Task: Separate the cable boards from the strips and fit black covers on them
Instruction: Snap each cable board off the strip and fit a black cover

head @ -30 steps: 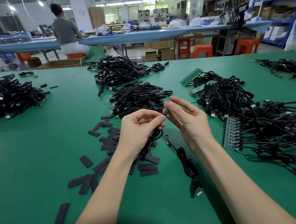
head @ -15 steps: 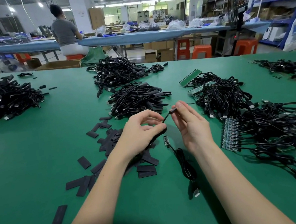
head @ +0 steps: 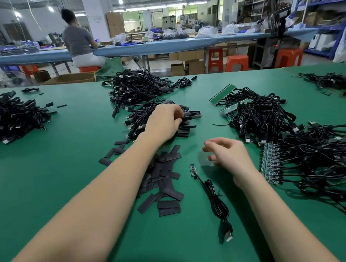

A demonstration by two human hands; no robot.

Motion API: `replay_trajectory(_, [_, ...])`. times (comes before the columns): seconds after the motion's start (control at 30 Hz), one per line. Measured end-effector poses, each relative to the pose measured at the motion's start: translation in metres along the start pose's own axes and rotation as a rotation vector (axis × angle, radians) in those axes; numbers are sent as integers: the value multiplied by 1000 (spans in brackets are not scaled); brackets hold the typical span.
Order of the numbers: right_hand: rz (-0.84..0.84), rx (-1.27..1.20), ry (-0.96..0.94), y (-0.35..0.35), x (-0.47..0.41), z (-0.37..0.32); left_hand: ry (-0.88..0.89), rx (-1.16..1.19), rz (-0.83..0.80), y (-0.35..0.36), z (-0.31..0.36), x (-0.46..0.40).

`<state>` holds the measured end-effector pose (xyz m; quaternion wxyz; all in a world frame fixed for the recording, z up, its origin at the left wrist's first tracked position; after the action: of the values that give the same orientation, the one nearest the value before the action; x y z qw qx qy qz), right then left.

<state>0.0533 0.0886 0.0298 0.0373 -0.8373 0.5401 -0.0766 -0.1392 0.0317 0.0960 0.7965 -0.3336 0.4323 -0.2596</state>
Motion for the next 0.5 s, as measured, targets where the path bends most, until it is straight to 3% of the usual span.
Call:
replay_trajectory(0.13, [-27, 387, -144, -1, -3, 0, 47, -190, -16, 28, -22, 0])
replay_trajectory(0.23, [-82, 585, -182, 1, -4, 1, 92, -177, 40, 34, -34, 3])
replay_trajectory(0.5, [-181, 802, -200, 13, 5, -11, 212, -187, 98, 32, -33, 8])
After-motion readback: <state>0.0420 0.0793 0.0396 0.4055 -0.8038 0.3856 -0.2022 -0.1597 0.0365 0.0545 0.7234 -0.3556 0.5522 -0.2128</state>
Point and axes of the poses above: each hand's wrist, its own x-axis away from the middle knuckle, its own y-axis out of the palm, z = x × y, the point moved 5 cm from there along -x, towards the middle knuckle, and after that the axes turned 8 degrees about z, right-handed, at the moved point
